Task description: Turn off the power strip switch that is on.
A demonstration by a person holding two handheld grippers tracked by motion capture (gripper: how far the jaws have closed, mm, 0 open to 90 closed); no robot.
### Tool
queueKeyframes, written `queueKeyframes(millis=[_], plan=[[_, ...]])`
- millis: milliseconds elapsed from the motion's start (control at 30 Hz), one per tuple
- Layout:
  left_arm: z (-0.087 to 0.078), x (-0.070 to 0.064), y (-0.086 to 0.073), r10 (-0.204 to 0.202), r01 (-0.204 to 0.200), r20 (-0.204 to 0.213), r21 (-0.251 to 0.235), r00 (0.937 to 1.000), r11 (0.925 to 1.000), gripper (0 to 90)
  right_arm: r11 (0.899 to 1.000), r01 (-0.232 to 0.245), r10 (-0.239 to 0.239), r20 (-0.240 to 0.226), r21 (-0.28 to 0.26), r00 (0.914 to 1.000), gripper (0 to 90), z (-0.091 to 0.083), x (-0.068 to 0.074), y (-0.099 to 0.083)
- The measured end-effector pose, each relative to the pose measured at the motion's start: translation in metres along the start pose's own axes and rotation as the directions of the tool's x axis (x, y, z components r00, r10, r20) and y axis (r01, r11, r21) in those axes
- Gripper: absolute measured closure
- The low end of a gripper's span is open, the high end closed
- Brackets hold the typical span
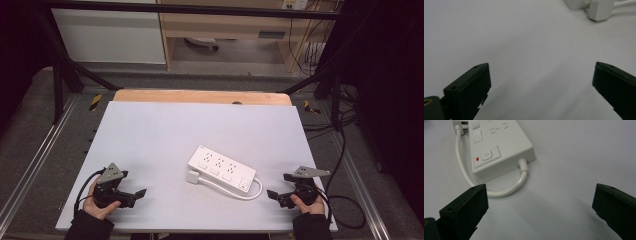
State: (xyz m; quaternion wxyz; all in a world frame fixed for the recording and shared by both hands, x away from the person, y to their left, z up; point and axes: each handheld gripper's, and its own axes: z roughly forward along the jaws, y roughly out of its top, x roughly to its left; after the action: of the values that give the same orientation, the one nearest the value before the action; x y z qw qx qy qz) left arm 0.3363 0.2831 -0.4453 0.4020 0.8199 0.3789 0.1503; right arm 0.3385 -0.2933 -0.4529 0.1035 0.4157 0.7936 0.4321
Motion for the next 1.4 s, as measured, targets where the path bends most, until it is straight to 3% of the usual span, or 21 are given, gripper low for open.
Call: queueKeyframes(millis=[933,1400], plan=[[0.0007,-0.0010,-0.0017,0.001,-0.001,-0.004,0.007,1.0000,1.0000,2.0,1.000,0.007,-0.007,0.008,-0.013,0.9999,0.9,-0.0005,0.0038,0.0029],[-0.0005,-0.0002,-0.0017,0.000,0.000,-0.008,0.000,1.0000,1.0000,2.2,0.999,0.036,-0.036,0.004,-0.012,0.9994,0.8,0.0017,0.0102,0.0077]])
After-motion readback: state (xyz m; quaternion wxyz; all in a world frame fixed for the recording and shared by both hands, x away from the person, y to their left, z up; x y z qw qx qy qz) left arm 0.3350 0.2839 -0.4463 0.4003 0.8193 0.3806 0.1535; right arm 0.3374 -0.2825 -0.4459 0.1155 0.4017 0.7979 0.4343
